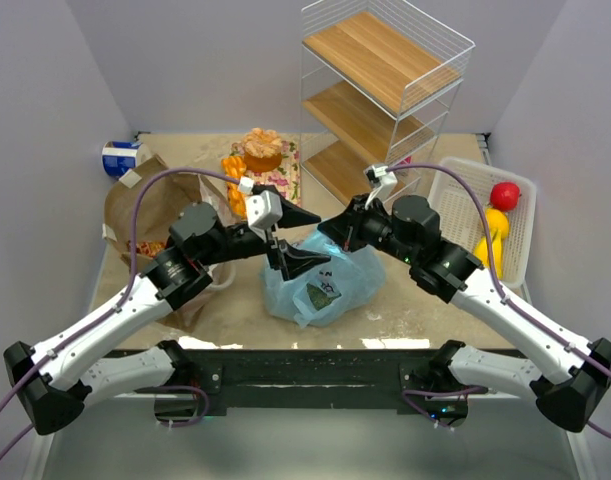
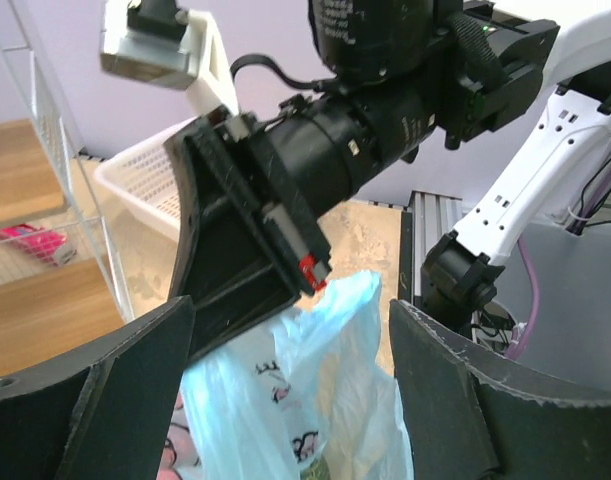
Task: Place the mixed food into the grocery bags and tie them
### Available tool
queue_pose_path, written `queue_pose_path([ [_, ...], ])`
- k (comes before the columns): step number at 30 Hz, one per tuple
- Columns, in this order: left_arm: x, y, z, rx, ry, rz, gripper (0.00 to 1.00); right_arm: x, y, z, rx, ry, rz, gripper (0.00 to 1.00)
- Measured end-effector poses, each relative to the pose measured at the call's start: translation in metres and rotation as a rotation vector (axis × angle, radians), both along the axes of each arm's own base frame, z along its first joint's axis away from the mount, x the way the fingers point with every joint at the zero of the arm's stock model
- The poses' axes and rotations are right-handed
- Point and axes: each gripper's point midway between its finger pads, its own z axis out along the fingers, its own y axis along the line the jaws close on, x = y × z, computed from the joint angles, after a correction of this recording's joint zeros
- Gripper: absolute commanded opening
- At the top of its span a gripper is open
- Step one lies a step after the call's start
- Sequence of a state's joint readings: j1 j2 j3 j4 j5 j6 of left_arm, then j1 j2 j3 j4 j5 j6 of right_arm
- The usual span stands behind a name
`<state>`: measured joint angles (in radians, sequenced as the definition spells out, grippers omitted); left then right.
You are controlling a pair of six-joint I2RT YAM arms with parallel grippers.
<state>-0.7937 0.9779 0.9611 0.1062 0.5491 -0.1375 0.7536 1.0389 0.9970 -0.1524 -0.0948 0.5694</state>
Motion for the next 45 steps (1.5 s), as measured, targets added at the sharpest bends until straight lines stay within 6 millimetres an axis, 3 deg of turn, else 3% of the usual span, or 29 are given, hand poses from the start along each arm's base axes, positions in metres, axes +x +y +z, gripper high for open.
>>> queue_pose_path([
  [4, 0.001, -0.017, -0.005, 0.01, 0.011, -0.026, 0.79, 0.0, -0.001, -0.003, -0.01, 0.009, -0.004, 0.0],
  [6, 0.004, -0.023, -0.013, 0.025, 0.028, -0.025, 0.64, 0.0, -0.002, -0.004, -0.013, 0.011, -0.008, 0.0],
  [7, 0.005, -0.024, -0.014, 0.025, 0.036, -0.021, 0.5, 0.001, -0.002, -0.005, -0.016, 0.013, -0.01, 0.0],
  [9, 0.007, -0.025, -0.014, 0.017, 0.044, -0.009, 0.37, 0.002, -0.003, -0.006, -0.02, 0.013, -0.02, 0.0],
  [10, 0.009, -0.024, -0.013, 0.01, 0.043, 0.003, 0.23, 0.003, -0.004, -0.006, -0.023, 0.012, -0.026, 0.0],
  [14, 0.016, -0.017, -0.013, -0.002, 0.042, 0.071, 0.03, 0.001, -0.008, -0.009, -0.038, 0.019, -0.037, 0.0],
  [21, 0.033, 0.005, -0.028, 0.02, 0.062, 0.229, 0.01, -0.006, -0.021, 0.001, -0.038, -0.004, -0.056, 0.0],
  [23, 0.038, 0.01, -0.034, 0.031, 0.073, 0.267, 0.17, -0.009, -0.025, 0.008, -0.028, -0.024, -0.057, 0.0],
  [27, 0.049, 0.017, -0.045, 0.053, 0.095, 0.317, 0.36, -0.015, -0.032, 0.022, -0.004, -0.064, -0.059, 0.0],
  [28, 0.052, 0.018, -0.048, 0.058, 0.104, 0.325, 0.45, -0.016, -0.033, 0.025, 0.002, -0.073, -0.058, 0.0],
  [32, 0.057, 0.018, -0.059, 0.075, 0.133, 0.33, 0.54, -0.021, -0.032, 0.028, 0.027, -0.096, -0.036, 0.0],
  [36, 0.051, 0.014, -0.069, 0.073, 0.141, 0.27, 0.51, -0.027, -0.027, 0.022, 0.031, -0.099, 0.01, 0.0],
  [39, 0.043, 0.008, -0.075, 0.066, 0.143, 0.207, 0.4, -0.03, -0.024, 0.021, 0.037, -0.105, 0.038, 0.0],
  [45, 0.031, 0.003, -0.082, 0.048, 0.139, 0.11, 0.04, -0.032, -0.022, 0.023, 0.038, -0.121, 0.059, 0.01],
])
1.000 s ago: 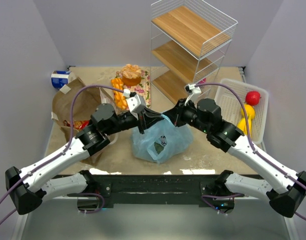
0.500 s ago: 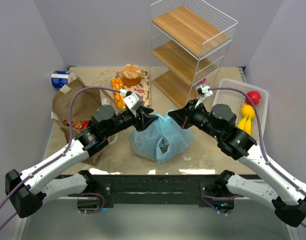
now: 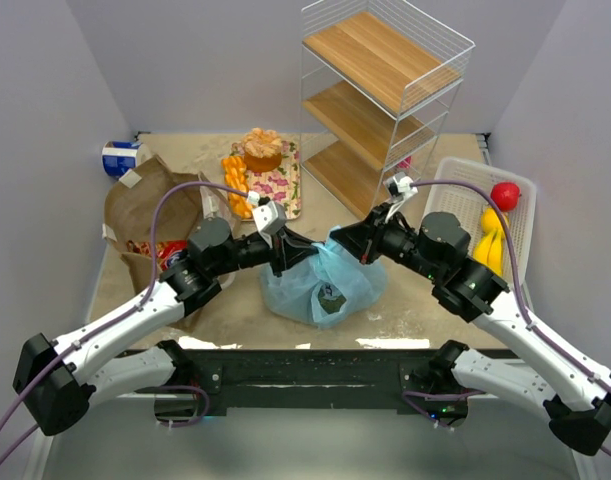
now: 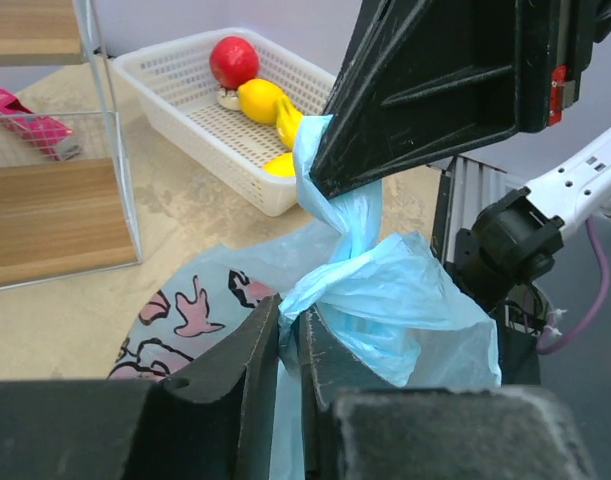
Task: Place the mixed food into the grocery bags and tie them
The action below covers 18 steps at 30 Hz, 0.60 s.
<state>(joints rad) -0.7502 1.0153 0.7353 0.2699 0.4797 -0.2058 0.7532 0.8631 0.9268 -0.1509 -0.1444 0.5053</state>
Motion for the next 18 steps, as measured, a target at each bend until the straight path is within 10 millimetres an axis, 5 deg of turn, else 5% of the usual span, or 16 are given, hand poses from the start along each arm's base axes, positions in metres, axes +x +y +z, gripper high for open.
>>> queue_pose_path([
  [4, -0.003, 0.002, -0.002, -0.012, 0.002, -0.018, 0.0, -0.004, 0.002, 0.002, -0.01, -0.026, 0.035, 0.12],
  [12, -0.005, 0.008, 0.005, -0.041, -0.03, -0.02, 0.0, -0.025, 0.009, 0.009, -0.037, -0.132, 0.181, 0.54],
  [18, -0.009, 0.008, 0.005, -0.046, -0.034, -0.039, 0.0, -0.032, 0.018, -0.004, -0.088, -0.171, 0.28, 0.66],
])
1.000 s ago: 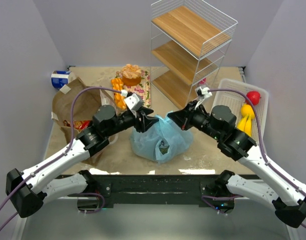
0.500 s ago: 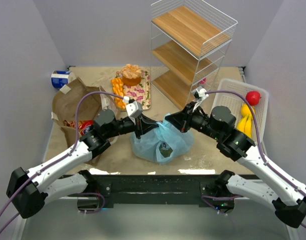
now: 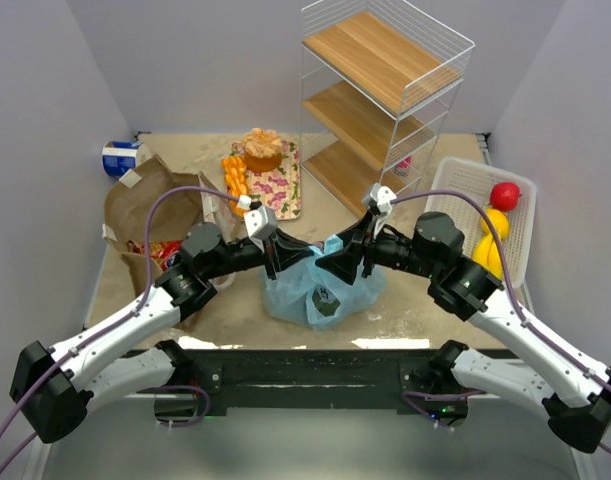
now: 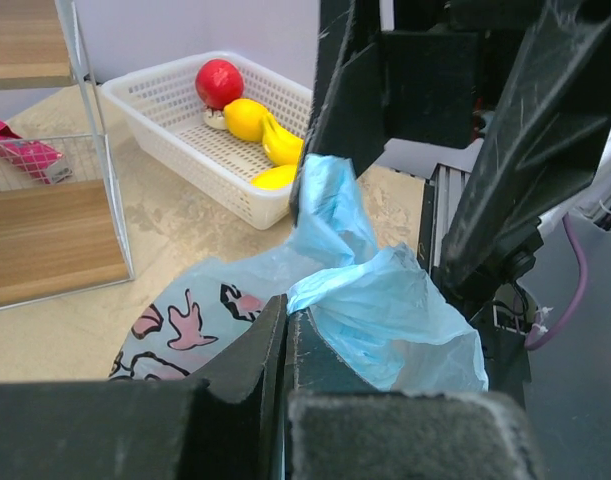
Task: Place the mixed food into the grocery bags and tie them
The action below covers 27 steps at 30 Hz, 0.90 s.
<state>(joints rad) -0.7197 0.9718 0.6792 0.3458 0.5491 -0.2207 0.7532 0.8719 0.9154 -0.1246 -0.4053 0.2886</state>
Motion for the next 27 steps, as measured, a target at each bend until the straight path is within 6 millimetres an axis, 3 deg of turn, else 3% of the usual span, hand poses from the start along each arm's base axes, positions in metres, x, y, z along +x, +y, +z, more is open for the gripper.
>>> queue_pose_path([
  [4, -0.001, 0.0, 0.001, -0.003, -0.004, -0.004, 0.0, 0.002, 0.003, -0.016, -0.048, -0.014, 0.022, 0.61],
  [5, -0.001, 0.001, 0.001, -0.004, -0.006, -0.004, 0.0, 0.003, 0.003, -0.019, -0.056, -0.019, 0.025, 0.56],
  [7, -0.001, 0.002, 0.003, -0.006, -0.011, -0.001, 0.0, 0.002, 0.003, -0.023, -0.073, -0.022, 0.035, 0.39],
  [8, -0.001, 0.003, 0.004, -0.008, -0.014, 0.005, 0.0, 0.001, 0.003, -0.024, -0.078, -0.026, 0.039, 0.2],
  [11, 0.0, 0.007, 0.006, -0.011, -0.017, 0.019, 0.0, 0.0, 0.001, -0.025, -0.086, -0.039, 0.044, 0.0],
  [14, 0.0, 0.008, 0.004, -0.005, -0.01, 0.021, 0.01, -0.001, -0.001, -0.024, -0.092, -0.051, 0.044, 0.0],
  [16, -0.001, 0.008, 0.002, 0.001, -0.004, 0.018, 0.23, -0.001, -0.002, -0.024, -0.097, -0.056, 0.04, 0.0],
  [17, -0.001, 0.008, 0.0, 0.007, -0.002, 0.014, 0.47, 0.0, -0.003, -0.025, -0.101, -0.058, 0.038, 0.0],
  [20, -0.001, 0.011, -0.007, 0.049, 0.009, 0.014, 0.79, 0.001, -0.006, -0.03, -0.123, -0.056, 0.024, 0.0],
  [22, -0.002, 0.013, -0.006, 0.073, 0.009, 0.004, 0.87, 0.0, -0.008, -0.033, -0.139, -0.053, 0.022, 0.0],
  [23, -0.005, 0.012, -0.003, 0.085, 0.013, -0.022, 0.96, 0.0, -0.008, -0.034, -0.145, -0.054, 0.022, 0.0],
  [27, -0.013, 0.004, 0.019, 0.099, -0.009, -0.113, 1.0, 0.001, -0.009, -0.034, -0.153, -0.06, 0.021, 0.0],
])
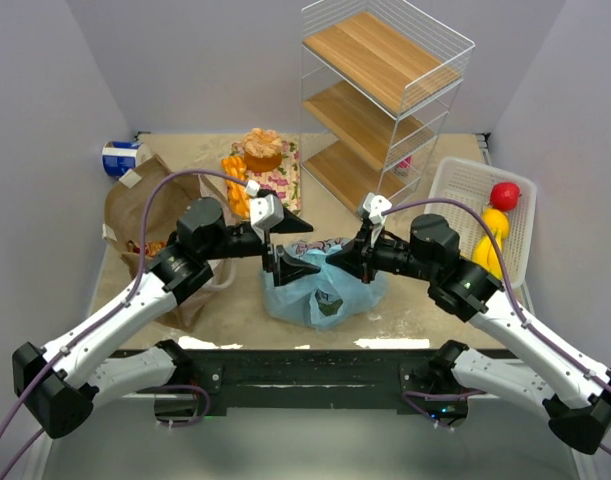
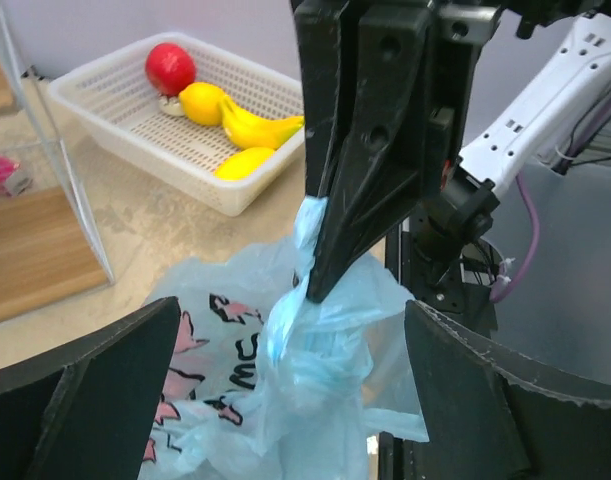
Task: Place the mixed food into the grocery bags and tie them
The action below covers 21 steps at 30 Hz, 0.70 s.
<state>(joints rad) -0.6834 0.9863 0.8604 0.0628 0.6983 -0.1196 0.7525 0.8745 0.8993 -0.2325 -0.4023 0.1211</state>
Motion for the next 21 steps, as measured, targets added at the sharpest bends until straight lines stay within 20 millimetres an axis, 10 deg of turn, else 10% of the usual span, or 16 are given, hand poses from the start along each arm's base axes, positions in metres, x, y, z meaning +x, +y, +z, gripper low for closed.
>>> queue_pose_path([
  [4, 0.004, -0.014, 0.009, 0.012, -0.009, -0.078, 1.0, 0.0, 0.0, 0.0, -0.001, -0.002, 0.001, 0.0],
  [15, -0.004, -0.039, -0.052, 0.13, 0.16, -0.261, 0.87, 0.0, 0.0, 0.009, 0.007, -0.009, 0.001, 0.0],
  [21, -0.009, -0.042, -0.058, 0.131, 0.162, -0.296, 0.52, -0.001, -0.001, 0.013, 0.012, 0.001, -0.002, 0.15],
])
